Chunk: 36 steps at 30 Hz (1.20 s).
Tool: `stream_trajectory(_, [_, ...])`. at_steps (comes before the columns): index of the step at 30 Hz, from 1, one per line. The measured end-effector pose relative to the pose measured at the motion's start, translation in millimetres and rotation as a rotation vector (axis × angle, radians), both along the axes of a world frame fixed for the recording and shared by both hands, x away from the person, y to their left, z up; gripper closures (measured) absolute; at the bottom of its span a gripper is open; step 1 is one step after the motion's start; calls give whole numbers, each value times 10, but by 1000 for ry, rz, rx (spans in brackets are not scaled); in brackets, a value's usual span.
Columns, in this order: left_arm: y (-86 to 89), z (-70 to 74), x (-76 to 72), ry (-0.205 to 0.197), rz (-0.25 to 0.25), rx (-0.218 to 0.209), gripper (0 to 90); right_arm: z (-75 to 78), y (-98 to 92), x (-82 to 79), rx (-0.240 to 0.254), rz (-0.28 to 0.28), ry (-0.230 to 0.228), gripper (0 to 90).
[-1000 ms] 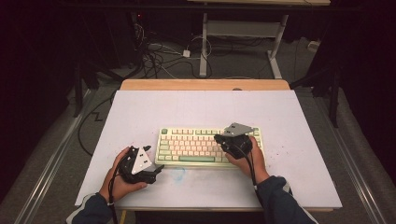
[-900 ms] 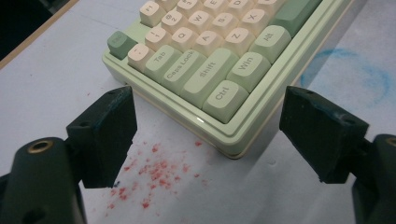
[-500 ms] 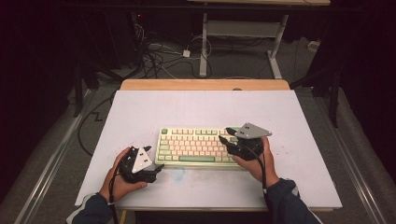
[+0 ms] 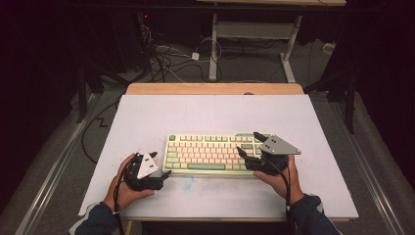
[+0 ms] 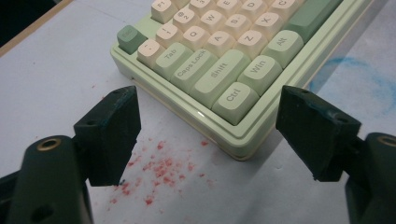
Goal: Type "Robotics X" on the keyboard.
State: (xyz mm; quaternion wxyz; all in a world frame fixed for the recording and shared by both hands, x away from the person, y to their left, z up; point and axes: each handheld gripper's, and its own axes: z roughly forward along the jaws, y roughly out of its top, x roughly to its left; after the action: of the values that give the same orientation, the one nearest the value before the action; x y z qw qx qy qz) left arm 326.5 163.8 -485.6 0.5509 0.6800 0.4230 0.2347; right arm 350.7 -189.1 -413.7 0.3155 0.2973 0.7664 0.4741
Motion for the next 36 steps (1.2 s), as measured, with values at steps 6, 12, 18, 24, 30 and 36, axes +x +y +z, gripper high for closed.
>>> stream_trajectory(6, [12, 62, 31, 31, 28, -43, 313, -77, -121, -129, 20, -14, -37, 243])
stream_trajectory(12, [-13, 138, 20, 40, -3, -89, 445, -140, -243, -244, 1, -42, -47, 236])
stream_trajectory(18, [-46, 214, 47, 63, -31, -107, 646, -220, -344, -332, -6, -59, -29, 212])
stream_trajectory(24, [-105, 312, 67, 86, -76, -129, 872, -304, -387, -429, -20, -64, -4, 212])
stream_trajectory(30, [-281, 372, 109, 100, -120, -112, 873, -406, -360, -498, -48, -48, 21, 217])
stream_trajectory(36, [-524, 405, 195, 117, -159, -121, 873, -420, -329, -481, -62, -34, 16, 217])
